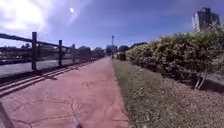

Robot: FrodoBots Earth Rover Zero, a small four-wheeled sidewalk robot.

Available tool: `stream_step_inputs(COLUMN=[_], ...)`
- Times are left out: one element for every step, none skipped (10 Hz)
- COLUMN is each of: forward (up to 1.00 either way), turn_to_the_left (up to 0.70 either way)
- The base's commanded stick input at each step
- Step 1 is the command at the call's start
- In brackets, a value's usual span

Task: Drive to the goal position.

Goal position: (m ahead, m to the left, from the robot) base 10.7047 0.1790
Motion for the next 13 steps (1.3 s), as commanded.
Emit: stream_step_inputs(forward=[0.7,0.7,0.7,0.7,0.7,0.7,0.7,0.7,0.7,0.7,0.7,0.7,0.7], turn_to_the_left=[0.0,0.0,0.0,0.0,0.0,0.03,0.26,0.35,0.35,0.35,0.35,0.04,0.0])
